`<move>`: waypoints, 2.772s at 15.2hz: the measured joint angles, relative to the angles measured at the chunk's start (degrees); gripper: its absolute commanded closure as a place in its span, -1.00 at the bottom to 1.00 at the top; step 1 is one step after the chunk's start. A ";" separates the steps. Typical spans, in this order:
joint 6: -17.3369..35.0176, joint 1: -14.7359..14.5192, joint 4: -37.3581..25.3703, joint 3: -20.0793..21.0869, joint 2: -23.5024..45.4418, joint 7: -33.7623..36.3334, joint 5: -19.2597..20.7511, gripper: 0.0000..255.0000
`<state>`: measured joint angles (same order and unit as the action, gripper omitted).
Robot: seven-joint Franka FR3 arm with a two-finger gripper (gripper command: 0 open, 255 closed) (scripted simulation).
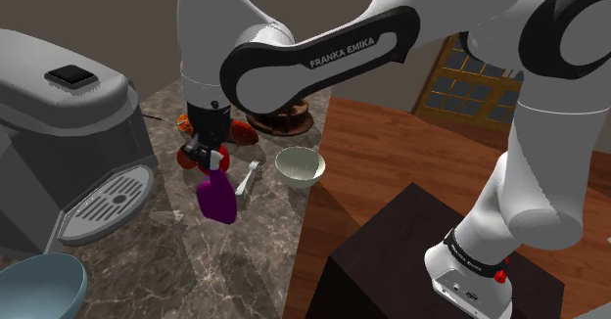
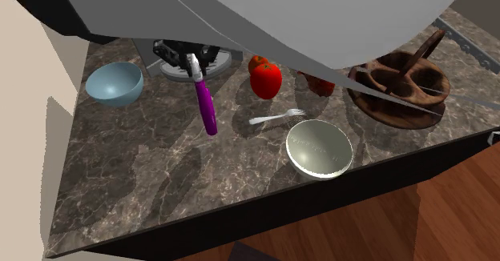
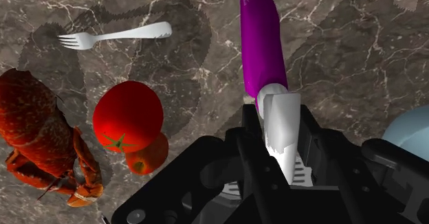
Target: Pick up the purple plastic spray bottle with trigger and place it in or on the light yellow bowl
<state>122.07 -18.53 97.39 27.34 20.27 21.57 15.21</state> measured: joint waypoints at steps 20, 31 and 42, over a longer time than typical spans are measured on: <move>-13.95 -0.41 -11.89 1.07 -2.51 -2.25 -2.29 1.00; -14.28 10.01 -0.15 -2.56 -17.27 -17.04 -11.46 1.00; -18.66 17.11 3.43 -10.36 -26.11 -32.92 -16.71 1.00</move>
<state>103.41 -1.42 100.82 16.98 -5.84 -11.34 -1.50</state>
